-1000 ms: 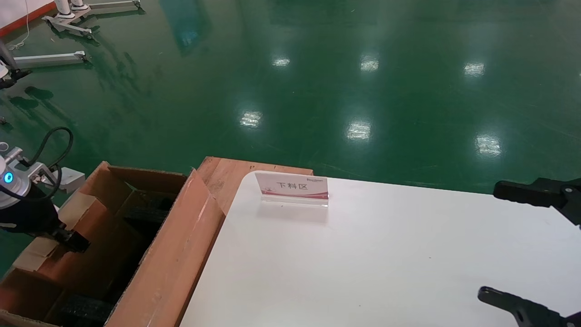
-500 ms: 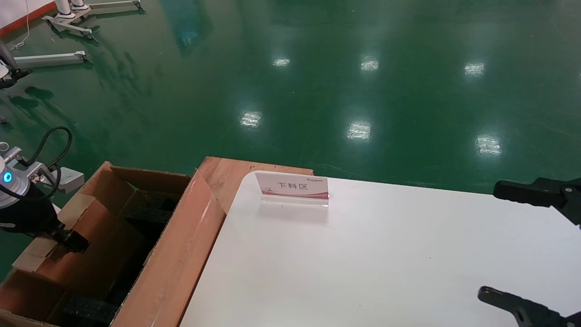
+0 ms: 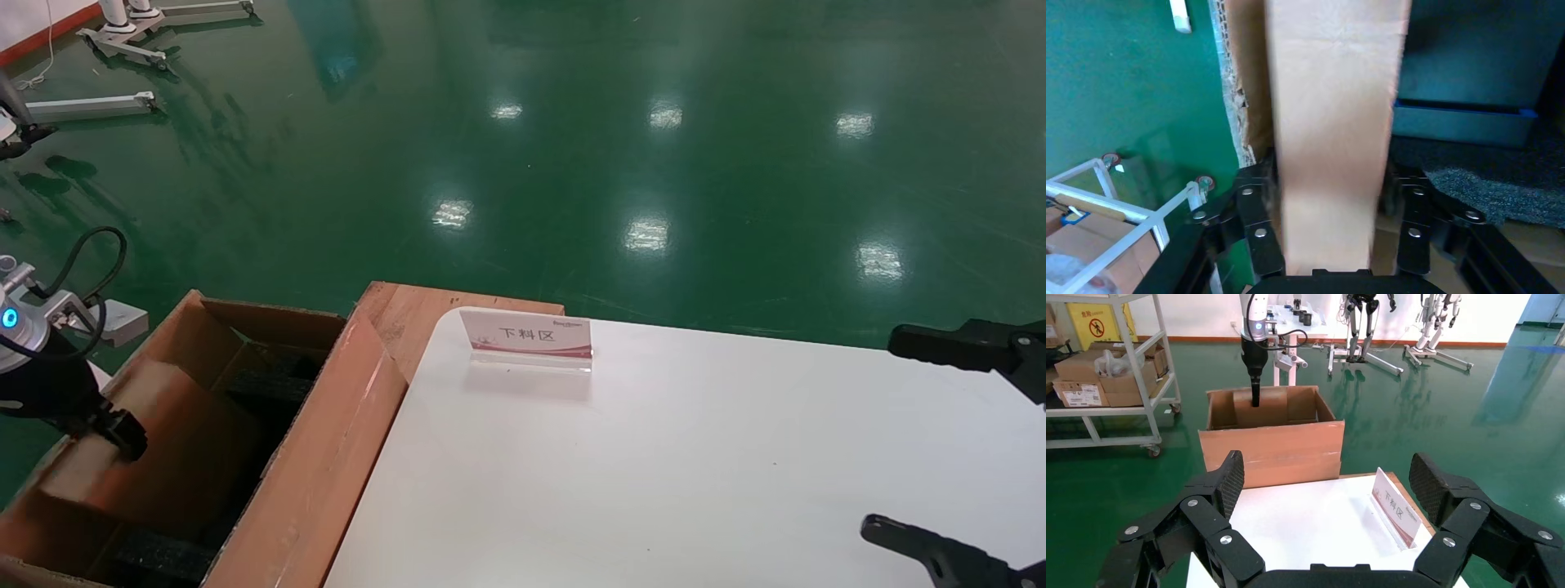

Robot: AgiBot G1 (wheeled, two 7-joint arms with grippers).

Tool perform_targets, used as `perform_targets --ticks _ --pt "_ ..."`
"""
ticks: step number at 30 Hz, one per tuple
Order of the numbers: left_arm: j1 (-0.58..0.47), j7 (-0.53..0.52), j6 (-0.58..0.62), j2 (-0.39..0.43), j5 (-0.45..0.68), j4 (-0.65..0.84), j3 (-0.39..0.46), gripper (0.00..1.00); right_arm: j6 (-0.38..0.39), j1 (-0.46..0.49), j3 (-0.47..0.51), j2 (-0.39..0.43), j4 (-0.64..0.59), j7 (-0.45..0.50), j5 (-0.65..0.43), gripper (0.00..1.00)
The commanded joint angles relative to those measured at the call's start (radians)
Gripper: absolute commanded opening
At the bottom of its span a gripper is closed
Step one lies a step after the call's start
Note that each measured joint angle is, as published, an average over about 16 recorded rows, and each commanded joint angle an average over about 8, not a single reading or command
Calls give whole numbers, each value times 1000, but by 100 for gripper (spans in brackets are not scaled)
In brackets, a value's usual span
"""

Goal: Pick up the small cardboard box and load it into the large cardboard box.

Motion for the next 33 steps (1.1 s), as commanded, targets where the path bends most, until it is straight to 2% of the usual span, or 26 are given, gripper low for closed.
perform_targets --ticks 1,9,15,20,26,33 --pt "-1 0 -1 0 1 -1 1 100 0 0 0 0 0 0 0 100" --pt "-22 12 -21 -3 -1 -13 -10 100 0 0 0 0 0 0 0 100" --pt "-128 67 -69 -38 0 -107 -41 100 0 0 0 0 -1 0 0 100" --pt "-267 112 -123 -106 7 -248 -77 100 0 1 -1 0 -1 -1 0 100" --pt "-434 169 -193 -236 16 -464 -126 100 0 1 -1 0 -1 -1 1 100" --pt "-540 210 -234 -333 55 -648 -156 100 0 1 -1 0 -1 -1 1 100"
